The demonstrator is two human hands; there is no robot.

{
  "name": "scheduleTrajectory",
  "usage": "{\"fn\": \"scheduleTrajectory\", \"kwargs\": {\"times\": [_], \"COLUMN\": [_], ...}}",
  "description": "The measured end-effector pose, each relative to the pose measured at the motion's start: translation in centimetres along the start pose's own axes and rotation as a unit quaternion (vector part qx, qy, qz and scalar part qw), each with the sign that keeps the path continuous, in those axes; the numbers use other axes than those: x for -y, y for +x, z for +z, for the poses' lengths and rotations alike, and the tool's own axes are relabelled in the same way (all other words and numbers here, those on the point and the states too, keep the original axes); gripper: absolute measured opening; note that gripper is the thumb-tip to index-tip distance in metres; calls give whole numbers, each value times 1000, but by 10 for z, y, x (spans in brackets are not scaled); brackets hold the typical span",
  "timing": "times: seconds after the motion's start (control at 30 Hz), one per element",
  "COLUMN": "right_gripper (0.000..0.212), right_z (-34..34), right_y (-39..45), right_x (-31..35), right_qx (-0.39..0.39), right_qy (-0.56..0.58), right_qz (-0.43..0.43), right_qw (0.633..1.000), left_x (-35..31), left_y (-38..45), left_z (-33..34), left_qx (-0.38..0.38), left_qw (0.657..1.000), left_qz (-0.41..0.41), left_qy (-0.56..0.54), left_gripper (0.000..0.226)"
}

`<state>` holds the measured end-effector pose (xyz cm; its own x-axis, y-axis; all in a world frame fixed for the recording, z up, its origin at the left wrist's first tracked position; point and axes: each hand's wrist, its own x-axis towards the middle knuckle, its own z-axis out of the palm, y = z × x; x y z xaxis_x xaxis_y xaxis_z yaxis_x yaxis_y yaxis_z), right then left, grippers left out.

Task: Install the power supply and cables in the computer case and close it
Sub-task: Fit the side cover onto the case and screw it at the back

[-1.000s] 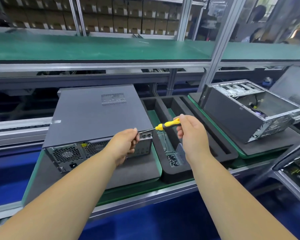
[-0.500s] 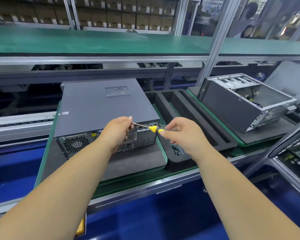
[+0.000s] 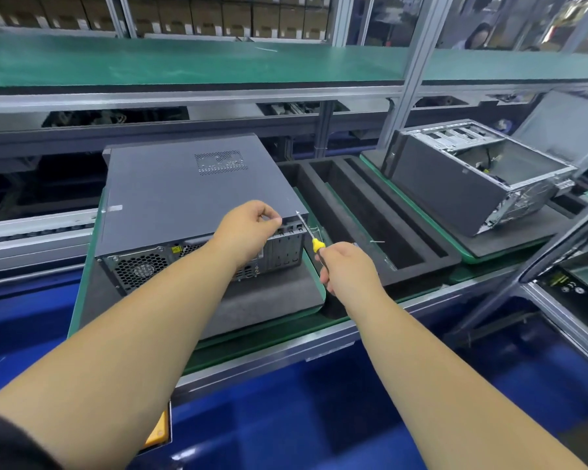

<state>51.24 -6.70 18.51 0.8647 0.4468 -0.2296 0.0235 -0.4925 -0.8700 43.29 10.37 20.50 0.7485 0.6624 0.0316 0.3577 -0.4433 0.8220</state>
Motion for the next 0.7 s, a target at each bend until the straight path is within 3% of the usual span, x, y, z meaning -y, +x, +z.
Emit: {"fn": "scheduleTrajectory", "kwargs": {"times": [0.07, 0.2, 0.33, 0.5, 0.7], "right_gripper": [29, 29, 25, 21, 23], "right_z": [2, 6, 9, 12, 13], "right_y": [7, 12, 12, 16, 20], "right_x": [-2, -6, -6, -3, -2], "right_qx": [-4, 1, 13, 19, 22], "right_qy": [10, 8, 18, 21, 19], "right_qz": [34, 51, 44, 51, 74], "right_qw": [999, 999, 999, 998, 997], "left_x": [-2, 3, 11, 14, 10], "left_y": [6, 22, 38, 52, 66], "left_z": [1, 6, 14, 18, 20], "left_qx": [-1, 12, 14, 33, 51], "left_qw": [997, 969, 945, 922, 918], "left_qz": [30, 85, 122, 167, 199], "left_qy": [64, 232, 302, 349, 340], "left_gripper": [9, 44, 64, 62, 48]}}
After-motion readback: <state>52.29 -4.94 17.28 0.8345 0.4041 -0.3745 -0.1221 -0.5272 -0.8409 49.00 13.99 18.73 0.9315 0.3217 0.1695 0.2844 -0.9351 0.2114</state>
